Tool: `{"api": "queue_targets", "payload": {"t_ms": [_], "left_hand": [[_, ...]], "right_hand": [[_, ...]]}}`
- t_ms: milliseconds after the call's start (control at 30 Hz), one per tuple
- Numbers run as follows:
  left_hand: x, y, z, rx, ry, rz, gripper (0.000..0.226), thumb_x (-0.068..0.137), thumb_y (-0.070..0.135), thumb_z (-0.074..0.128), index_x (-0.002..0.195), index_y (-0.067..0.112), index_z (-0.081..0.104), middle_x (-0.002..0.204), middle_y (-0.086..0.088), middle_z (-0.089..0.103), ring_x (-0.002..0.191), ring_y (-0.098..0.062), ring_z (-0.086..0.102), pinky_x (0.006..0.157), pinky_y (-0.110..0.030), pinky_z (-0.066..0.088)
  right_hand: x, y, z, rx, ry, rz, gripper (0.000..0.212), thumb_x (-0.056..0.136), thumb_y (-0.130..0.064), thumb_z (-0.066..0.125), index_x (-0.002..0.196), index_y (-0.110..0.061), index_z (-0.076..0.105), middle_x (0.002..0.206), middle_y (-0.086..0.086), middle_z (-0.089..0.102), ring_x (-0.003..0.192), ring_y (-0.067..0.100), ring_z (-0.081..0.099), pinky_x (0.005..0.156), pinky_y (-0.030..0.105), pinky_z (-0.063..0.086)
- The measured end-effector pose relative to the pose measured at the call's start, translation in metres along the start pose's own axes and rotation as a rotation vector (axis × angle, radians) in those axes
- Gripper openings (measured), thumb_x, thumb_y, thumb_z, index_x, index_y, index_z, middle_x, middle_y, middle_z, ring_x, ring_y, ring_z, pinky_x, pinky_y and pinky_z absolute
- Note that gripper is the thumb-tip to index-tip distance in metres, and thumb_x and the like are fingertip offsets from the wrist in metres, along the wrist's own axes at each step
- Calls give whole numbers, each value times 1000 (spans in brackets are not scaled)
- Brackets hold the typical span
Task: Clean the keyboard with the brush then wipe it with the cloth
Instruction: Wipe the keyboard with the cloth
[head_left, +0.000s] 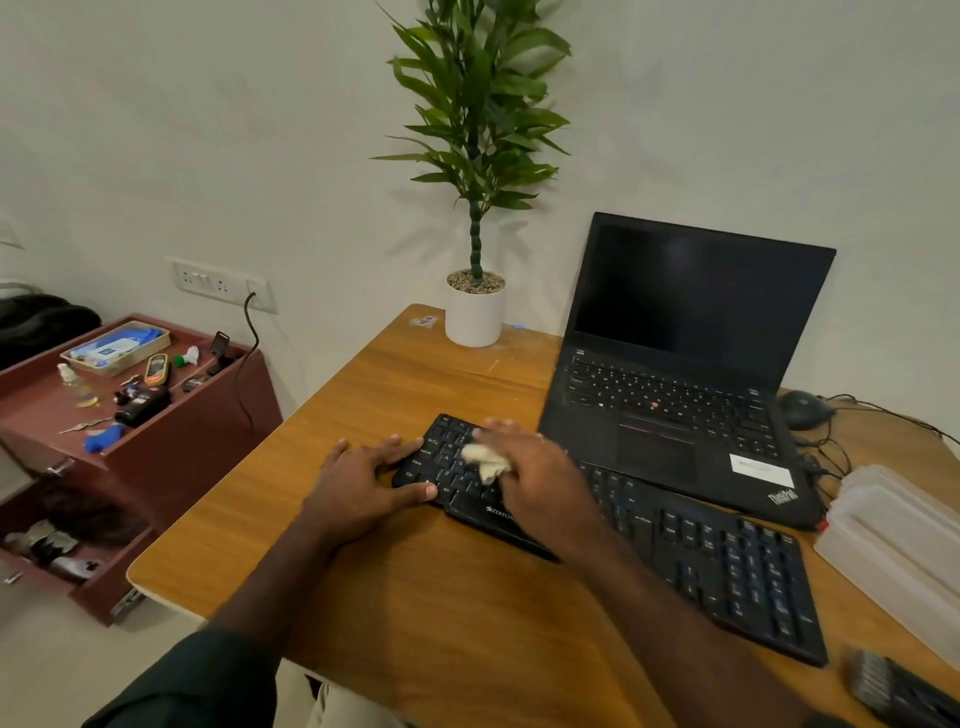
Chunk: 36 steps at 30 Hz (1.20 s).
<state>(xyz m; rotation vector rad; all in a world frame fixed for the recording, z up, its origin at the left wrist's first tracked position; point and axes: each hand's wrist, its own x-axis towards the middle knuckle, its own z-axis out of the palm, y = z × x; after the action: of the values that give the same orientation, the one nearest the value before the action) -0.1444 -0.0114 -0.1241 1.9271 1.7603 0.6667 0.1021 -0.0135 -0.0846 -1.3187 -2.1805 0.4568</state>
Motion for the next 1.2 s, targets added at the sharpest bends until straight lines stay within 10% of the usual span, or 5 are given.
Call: {"api": "queue_targets", "payload": {"t_ms": [167, 633, 800, 967, 1200], "left_hand": [[0, 1, 0, 29, 0, -6, 98, 55, 97, 43, 140, 48, 45, 154, 5, 42, 136, -8, 43, 124, -44, 4], [-9, 15, -7, 9, -23, -27, 90, 64, 88, 52, 142, 45, 42, 155, 1, 41, 134, -19, 41, 121, -51, 15], [-11, 18, -8, 5, -16, -27, 81, 73, 78, 61, 143, 43, 42, 155, -1, 42, 134, -21, 41, 119, -53, 19], [-12, 16, -7, 6, -7, -21, 86, 67, 81, 53, 144, 43, 44, 154, -3, 43, 135, -24, 41, 120, -54, 18], [-8, 9, -4, 22, 4, 13, 88, 67, 84, 51, 144, 41, 45, 152, -5, 45, 132, -23, 46, 119, -55, 20]], "right_hand": [[-9, -4, 14, -243, -321, -176, 65, 99, -12, 46, 159, -29, 26, 166, -8, 23, 155, 11, 9, 127, 38, 4], [-75, 48, -58, 96, -564, -52, 45, 92, -15, 60, 122, -48, 67, 146, -31, 47, 149, -3, 22, 126, 43, 11], [-97, 55, -75, 310, -417, -19, 29, 87, -23, 53, 85, -12, 80, 90, 4, 77, 91, 23, 71, 95, 50, 51], [-93, 56, -78, 546, -258, 73, 46, 74, -30, 50, 63, 15, 57, 59, 32, 49, 50, 35, 41, 51, 51, 38], [-64, 44, -103, 736, 464, 473, 30, 99, -2, 45, 80, -10, 66, 71, -9, 66, 59, 1, 58, 50, 15, 45]]}}
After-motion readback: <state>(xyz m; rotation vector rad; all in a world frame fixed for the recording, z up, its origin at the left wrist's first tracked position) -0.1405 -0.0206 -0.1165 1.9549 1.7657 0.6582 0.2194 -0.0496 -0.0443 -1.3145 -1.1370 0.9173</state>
